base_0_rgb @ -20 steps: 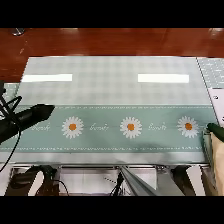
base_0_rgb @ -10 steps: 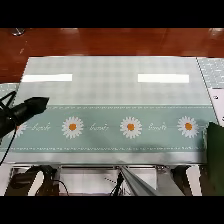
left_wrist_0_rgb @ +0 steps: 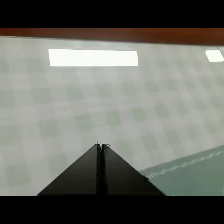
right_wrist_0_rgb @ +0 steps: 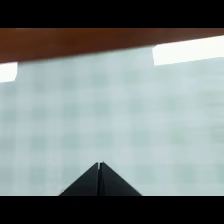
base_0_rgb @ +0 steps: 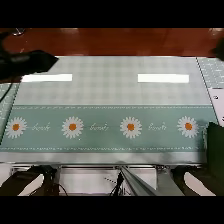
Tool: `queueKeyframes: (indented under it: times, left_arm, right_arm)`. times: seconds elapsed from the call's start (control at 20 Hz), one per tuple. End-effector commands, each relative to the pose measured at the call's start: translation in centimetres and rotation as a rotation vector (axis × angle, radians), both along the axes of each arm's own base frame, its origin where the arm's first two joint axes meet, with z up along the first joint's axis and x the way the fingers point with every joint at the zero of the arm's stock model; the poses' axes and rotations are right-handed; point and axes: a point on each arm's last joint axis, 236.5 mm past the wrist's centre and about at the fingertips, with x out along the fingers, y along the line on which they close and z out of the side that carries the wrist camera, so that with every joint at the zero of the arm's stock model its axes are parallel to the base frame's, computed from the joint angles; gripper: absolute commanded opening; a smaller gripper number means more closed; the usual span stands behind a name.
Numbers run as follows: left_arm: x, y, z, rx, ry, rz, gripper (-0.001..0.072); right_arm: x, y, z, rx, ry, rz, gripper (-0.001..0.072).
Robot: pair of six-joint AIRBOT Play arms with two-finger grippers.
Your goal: Fold the shirts.
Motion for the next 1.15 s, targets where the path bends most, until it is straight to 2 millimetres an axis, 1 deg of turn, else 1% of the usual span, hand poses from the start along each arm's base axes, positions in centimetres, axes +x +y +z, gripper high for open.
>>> queueKeyframes:
  times: [0.0, 0.05, 0.1, 0.15, 0.2, 0.3, 0.4, 1.1]
  left_arm:
    - [1.0, -2.2, -6.0, 0.275, 0.126, -0.006, 0.0027]
    - [0.5, -2.6, -8.6, 0.327, 0.174, -0.021, 0.0028]
    - [0.1, -2.9, -10.9, 0.353, 0.217, -0.039, 0.0028]
    - [-0.2, -2.9, -12.8, 0.372, 0.259, -0.049, 0.0028]
    - [-0.2, -2.8, -14.0, 0.382, 0.287, -0.051, 0.0028]
    - [0.1, -2.7, -14.6, 0.385, 0.299, -0.049, 0.0028]
    - [0.1, -2.8, -14.6, 0.384, 0.298, -0.05, 0.0028]
    - [0.1, -2.8, -14.6, 0.385, 0.298, -0.05, 0.0028]
  right_arm:
    - [-0.2, 9.1, -11.0, -0.098, 0.267, 0.194, 0.0021]
    - [-0.9, 9.2, -14.7, -0.139, 0.345, 0.179, 0.0021]
    - [-1.4, 9.0, -17.2, -0.167, 0.393, 0.159, 0.0021]
    - [-1.6, 8.7, -18.9, -0.177, 0.42, 0.133, 0.0021]
    - [-1.6, 8.5, -19.7, -0.175, 0.434, 0.11, 0.0021]
    - [-1.4, 8.0, -19.7, -0.191, 0.428, 0.094, 0.0021]
    - [-1.2, 7.2, -19.4, -0.231, 0.418, 0.094, 0.0021]
    - [-1.2, 7.2, -19.4, -0.232, 0.415, 0.094, 0.0021]
